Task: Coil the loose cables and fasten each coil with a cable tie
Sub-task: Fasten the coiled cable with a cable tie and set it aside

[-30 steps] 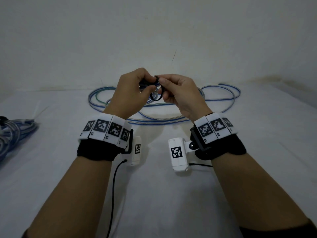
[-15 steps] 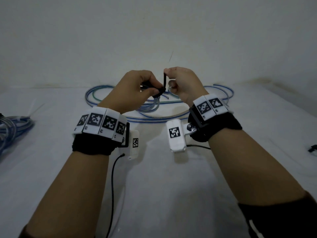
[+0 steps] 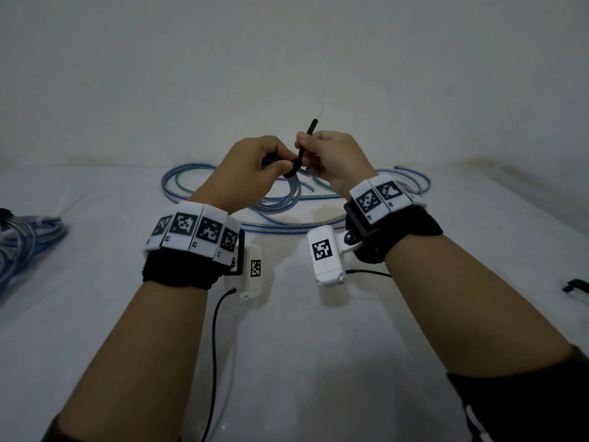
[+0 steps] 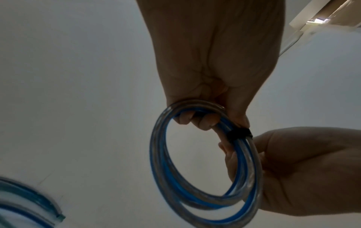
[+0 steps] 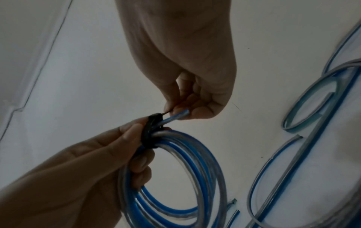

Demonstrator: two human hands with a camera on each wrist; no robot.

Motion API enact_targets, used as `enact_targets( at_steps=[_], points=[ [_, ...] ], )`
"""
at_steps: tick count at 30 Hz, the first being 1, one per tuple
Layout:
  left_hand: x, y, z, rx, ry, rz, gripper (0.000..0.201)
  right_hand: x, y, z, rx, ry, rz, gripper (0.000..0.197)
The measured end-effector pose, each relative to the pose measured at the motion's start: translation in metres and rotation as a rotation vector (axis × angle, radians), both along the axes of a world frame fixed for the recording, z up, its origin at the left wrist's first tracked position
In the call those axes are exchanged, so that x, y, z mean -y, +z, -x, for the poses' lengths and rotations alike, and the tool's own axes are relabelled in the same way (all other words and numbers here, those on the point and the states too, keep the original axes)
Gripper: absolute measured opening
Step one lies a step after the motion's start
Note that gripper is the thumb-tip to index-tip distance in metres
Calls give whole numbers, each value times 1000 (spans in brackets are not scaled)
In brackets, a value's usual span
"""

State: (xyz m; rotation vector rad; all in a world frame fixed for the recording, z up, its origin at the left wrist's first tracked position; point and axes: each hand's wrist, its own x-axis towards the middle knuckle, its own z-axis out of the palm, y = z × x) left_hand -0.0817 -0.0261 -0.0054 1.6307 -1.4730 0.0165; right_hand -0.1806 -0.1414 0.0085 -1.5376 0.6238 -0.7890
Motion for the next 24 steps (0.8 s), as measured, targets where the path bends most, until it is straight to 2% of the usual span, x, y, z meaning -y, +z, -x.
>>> enact_targets(
  at_steps=[6,8,11,13,15,18,24],
  points=[
    [4,-4,6,-10,-25,-54,9,4,0,-7,-81,-123,6,24],
    [3,-5,6,-50,-30,-22,9,2,-1,-7,-46,-78,-80,22],
    [1,-2,7,-117,3,57,11,-3,5,2,5,87,-242,22],
    [-2,4,8,-111,44,78,13,-9,9,8,10,171,-279,22],
    [-5,10,10,-75,61,49,14,-15,12,9,15,157,-240,22],
    [-7,15,15,-34,64,9,14,-20,19,5,-31,30,-92,26],
    [-16,21,24,-89,26,-23,12,-26,29,6,-159,-38,58,24]
  ],
)
